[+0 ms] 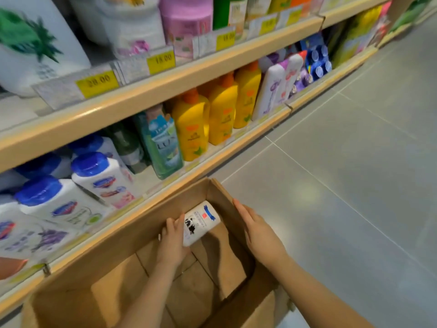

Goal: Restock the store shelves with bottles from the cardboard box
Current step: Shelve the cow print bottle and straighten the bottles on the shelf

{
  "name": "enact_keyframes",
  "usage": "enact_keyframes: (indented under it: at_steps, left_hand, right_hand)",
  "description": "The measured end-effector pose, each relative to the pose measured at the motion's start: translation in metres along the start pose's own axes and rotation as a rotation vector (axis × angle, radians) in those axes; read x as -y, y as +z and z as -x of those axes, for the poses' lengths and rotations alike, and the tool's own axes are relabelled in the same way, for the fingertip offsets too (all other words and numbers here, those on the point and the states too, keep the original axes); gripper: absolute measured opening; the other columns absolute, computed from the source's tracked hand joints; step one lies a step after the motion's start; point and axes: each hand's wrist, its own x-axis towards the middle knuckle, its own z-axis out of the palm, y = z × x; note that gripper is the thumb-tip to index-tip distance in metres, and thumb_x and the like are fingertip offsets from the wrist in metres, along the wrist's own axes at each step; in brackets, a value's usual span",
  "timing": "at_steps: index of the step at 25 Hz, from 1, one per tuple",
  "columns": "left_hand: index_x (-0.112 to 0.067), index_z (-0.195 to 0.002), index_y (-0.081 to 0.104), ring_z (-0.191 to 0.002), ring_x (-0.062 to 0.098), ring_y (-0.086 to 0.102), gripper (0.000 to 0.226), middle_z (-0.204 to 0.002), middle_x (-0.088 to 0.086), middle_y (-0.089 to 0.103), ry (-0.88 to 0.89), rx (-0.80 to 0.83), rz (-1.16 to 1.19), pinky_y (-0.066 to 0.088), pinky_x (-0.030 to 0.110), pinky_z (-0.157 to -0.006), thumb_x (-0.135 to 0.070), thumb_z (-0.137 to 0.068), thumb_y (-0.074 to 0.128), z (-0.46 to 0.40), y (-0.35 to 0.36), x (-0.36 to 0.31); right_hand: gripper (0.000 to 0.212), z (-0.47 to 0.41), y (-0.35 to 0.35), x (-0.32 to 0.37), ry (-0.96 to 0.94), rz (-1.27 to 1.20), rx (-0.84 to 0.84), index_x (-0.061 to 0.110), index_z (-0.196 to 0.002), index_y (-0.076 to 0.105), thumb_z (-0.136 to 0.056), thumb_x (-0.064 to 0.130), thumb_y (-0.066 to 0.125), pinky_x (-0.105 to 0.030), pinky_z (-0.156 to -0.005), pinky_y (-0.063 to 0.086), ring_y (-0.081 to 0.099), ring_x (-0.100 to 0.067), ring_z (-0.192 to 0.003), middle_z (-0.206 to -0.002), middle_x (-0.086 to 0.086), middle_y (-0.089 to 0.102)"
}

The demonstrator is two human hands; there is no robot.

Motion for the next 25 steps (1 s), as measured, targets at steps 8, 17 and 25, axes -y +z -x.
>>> enact_keyframes:
  at_steps: [8,17,25]
  left_hand:
    - [-0.023,-0.143,0.022,-0.111,0.026,0.043,0.092,-0.123,0.008,0.040,-0.010,-0.052,0.043,0.046,0.035,-0.083,-0.032,-0.068,0.075,0.018,-0.004,-0.004]
    - [-0.027,-0.126,0.046,-0.087,0.021,0.060,0.101,-0.104,0.003,0.057,0.339,-0.240,-0.285,0.054,0.035,-0.071,-0.044,-0.033,0.084,0.064,-0.138,0.002]
    - [-0.029,-0.127,0.047,-0.092,0.019,0.062,0.098,-0.110,0.003,0.060,0.646,-0.533,-0.592,0.053,0.028,-0.076,-0.048,-0.039,0.085,0.094,-0.310,-0.051]
  right_hand:
    - [0.065,-0.002,0.001,0.004,-0.008,0.032,-0.012,0.048,-0.141,-0.006,-0.099,0.024,0.037,-0.025,-0.097,0.044,0.043,-0.017,-0.125,-0.149,0.004,0.031]
    - [0.070,-0.015,-0.055,0.063,-0.104,0.095,0.121,0.036,-0.147,0.006,-0.091,0.044,0.048,-0.033,-0.110,0.029,0.026,-0.016,-0.138,-0.155,0.004,0.019]
    - [0.093,-0.056,-0.143,0.171,-0.429,0.022,0.187,0.025,-0.141,0.031,-0.065,0.061,0.068,-0.036,-0.100,0.039,0.043,-0.018,-0.123,-0.136,0.000,0.047]
